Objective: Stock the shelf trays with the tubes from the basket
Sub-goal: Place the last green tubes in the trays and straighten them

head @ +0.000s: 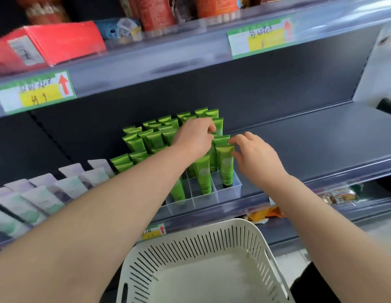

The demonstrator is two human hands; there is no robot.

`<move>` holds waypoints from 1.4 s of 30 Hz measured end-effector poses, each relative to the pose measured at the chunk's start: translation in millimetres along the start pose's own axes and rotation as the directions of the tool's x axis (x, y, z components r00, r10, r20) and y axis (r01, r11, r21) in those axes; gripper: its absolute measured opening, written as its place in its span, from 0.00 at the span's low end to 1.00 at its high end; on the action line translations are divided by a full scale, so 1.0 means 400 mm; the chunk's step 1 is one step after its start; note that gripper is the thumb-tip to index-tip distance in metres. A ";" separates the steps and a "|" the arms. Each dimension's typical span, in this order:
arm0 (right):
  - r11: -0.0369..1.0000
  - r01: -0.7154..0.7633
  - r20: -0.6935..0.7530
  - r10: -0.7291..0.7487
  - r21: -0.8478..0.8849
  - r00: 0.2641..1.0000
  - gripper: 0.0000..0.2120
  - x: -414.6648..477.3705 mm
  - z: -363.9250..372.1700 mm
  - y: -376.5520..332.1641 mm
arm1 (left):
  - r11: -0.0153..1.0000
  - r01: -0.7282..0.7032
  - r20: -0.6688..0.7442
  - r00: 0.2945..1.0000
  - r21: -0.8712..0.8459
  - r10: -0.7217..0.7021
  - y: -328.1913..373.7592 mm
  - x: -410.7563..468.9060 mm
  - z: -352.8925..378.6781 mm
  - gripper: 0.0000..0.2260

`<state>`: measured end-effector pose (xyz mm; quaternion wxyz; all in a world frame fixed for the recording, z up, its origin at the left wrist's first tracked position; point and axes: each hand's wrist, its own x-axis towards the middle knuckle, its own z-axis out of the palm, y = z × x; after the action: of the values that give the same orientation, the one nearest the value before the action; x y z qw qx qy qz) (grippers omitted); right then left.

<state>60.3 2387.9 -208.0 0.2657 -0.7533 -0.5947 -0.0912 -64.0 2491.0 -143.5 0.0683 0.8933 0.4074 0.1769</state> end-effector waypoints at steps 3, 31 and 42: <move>0.997 -0.007 0.037 0.004 0.079 0.999 0.13 0.014 0.017 0.013 | 1.000 -0.005 0.013 1.000 -0.005 0.005 0.008 0.026 0.015 0.09; 0.998 0.005 0.049 -0.008 0.057 0.999 0.16 0.009 -0.029 0.060 | 0.970 -0.172 0.150 0.978 0.173 0.147 0.029 0.082 0.044 0.08; 0.997 0.042 0.123 -0.034 -0.065 0.992 0.26 0.018 -0.013 0.066 | 0.984 -0.135 0.187 0.976 0.116 0.112 0.024 0.081 0.057 0.07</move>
<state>88.0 2387.3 -207.9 0.2015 -0.7546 -0.6205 -0.0702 -29.1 2509.7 -153.8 0.0364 0.9317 0.3538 0.0732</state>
